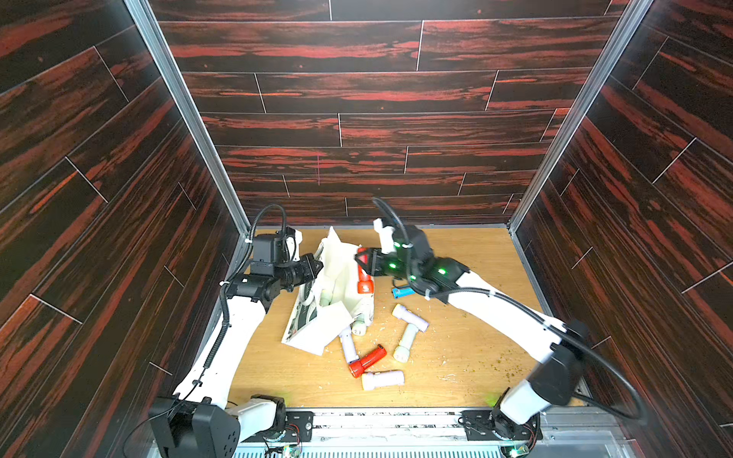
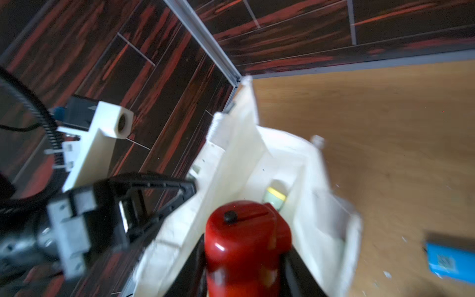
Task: Put the flashlights into the tote bags
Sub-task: Place the flashlight in the canvas bag.
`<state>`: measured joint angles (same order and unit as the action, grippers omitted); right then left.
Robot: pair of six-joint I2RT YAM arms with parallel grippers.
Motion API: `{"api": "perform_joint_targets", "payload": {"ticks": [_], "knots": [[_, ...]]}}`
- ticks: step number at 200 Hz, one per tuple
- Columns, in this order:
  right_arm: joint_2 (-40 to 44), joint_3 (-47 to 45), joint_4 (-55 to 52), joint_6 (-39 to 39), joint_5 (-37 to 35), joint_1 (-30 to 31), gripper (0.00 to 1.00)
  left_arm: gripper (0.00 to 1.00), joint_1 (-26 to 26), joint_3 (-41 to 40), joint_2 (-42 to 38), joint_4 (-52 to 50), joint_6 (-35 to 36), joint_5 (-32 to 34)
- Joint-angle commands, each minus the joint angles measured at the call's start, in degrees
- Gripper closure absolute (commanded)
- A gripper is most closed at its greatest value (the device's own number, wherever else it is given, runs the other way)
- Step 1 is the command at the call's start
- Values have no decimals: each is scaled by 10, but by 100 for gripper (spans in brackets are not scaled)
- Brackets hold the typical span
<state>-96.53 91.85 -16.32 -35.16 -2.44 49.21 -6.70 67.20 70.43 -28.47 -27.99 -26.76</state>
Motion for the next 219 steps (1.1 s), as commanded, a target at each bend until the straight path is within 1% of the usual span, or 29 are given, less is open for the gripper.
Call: {"api": "perform_joint_targets", "payload": {"ticks": [1, 26, 88, 137, 194, 219], "knots": [[-46, 47, -23, 22, 7, 15, 100, 100, 5, -7, -13, 21, -10, -23], [-86, 71, -30, 10, 3, 22, 100, 100, 6, -8, -14, 23, -13, -27], [-156, 91, -14, -47, 5, 40, 100, 100, 7, -15, -24, 36, -20, -33], [-207, 114, -16, -67, 10, 54, 100, 100, 7, -30, -36, 65, -34, -42], [-239, 125, -16, -88, 22, 58, 100, 100, 6, -46, -44, 84, -45, -43], [-252, 127, -13, -109, 30, 58, 100, 100, 6, -55, -50, 101, -47, -55]]}}
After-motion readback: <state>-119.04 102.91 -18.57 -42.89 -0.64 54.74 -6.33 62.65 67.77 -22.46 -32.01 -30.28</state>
